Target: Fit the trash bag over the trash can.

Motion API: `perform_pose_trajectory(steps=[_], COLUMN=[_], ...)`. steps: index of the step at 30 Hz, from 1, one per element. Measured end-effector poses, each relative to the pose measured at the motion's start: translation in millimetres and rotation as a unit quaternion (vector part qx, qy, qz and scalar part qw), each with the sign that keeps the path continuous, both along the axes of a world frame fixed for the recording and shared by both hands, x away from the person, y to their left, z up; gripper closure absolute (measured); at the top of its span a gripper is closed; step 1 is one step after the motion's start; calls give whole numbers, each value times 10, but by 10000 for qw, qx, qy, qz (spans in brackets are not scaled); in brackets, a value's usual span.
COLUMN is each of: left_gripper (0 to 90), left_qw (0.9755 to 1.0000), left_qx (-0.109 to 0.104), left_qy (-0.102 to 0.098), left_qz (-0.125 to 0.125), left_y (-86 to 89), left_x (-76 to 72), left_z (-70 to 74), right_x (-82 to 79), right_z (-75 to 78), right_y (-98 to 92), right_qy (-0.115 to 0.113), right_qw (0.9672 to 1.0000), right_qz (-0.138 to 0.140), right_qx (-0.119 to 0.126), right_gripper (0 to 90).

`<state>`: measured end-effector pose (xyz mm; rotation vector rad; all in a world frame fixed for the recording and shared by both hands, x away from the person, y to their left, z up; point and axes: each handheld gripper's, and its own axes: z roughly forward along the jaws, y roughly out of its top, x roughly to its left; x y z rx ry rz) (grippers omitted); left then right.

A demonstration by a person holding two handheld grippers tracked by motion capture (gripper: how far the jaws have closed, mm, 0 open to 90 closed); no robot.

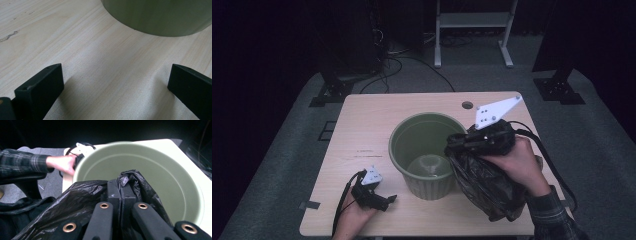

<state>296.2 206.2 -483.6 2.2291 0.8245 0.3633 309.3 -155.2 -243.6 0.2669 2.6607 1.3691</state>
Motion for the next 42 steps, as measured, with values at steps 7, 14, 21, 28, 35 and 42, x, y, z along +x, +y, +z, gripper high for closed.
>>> perform_pose_trajectory(steps=[7, 14, 21, 28, 35, 42], left_gripper=[0, 0, 0, 0, 0, 0], left_qw=[10000, 10000, 10000, 10000, 10000, 10000], left_qx=[1, -1, 2, 9, 3, 6], left_qy=[0, 4, -1, -10, -4, -6], left_qz=[-3, -22, -31, -44, -57, -52], left_y=[-3, -8, -12, -14, -16, -16], left_x=[-1, 1, 1, -1, -3, -3], left_z=[0, -1, -1, -1, -2, 0], right_x=[18, -25, -149, -299, -198, 23], right_z=[193, 433, 678, 706, 478, 219], right_y=[318, 589, 887, 1123, 1074, 833], right_qy=[-143, -299, -449, -518, -378, -88], right_qw=[9996, 9983, 9950, 9923, 9956, 9989], right_qz=[259, 473, 819, 1083, 856, 439], right_qx=[35, 150, 350, 302, 22, -159], right_gripper=[890, 890, 890, 889, 889, 888])
